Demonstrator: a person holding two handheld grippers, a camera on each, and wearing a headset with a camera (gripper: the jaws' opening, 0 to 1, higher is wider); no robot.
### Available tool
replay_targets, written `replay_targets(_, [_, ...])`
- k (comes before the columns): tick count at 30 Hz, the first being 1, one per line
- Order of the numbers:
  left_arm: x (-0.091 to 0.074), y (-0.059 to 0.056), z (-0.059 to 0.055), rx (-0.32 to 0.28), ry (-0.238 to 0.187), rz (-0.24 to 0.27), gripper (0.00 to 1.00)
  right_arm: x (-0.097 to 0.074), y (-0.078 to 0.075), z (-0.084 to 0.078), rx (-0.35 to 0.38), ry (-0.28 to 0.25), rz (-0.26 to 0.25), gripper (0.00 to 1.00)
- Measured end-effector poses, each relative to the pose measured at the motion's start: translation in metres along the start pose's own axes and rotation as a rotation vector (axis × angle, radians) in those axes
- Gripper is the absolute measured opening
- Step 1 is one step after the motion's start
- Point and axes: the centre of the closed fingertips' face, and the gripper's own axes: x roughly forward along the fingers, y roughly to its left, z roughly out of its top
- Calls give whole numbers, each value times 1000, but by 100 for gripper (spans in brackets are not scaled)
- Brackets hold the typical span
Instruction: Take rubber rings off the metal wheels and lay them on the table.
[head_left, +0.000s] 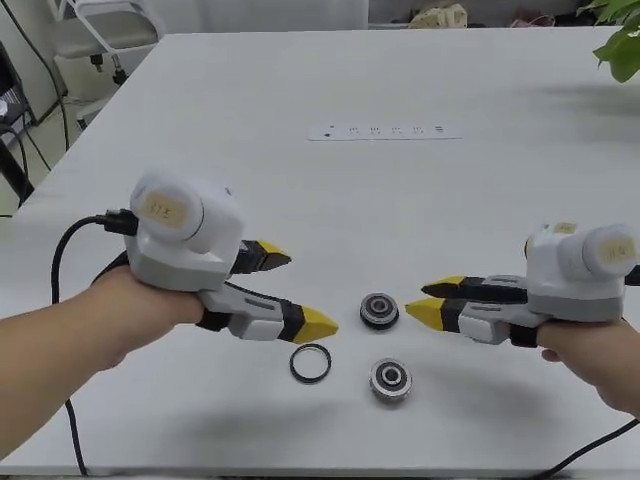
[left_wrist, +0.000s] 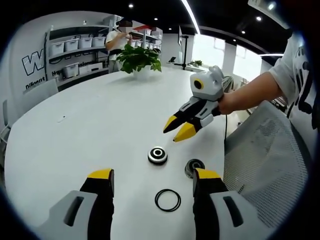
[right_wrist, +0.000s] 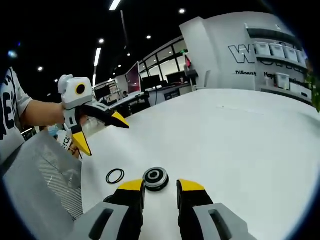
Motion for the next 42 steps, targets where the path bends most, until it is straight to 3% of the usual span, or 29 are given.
replay_targets(16, [23,-5,5,-12,-10,-35,55,2,-2,-8,-24,21,0,23])
replay_targets(42, [60,-6,-2,-32,17,-70,44,4,-7,-18,-32,41,0,23])
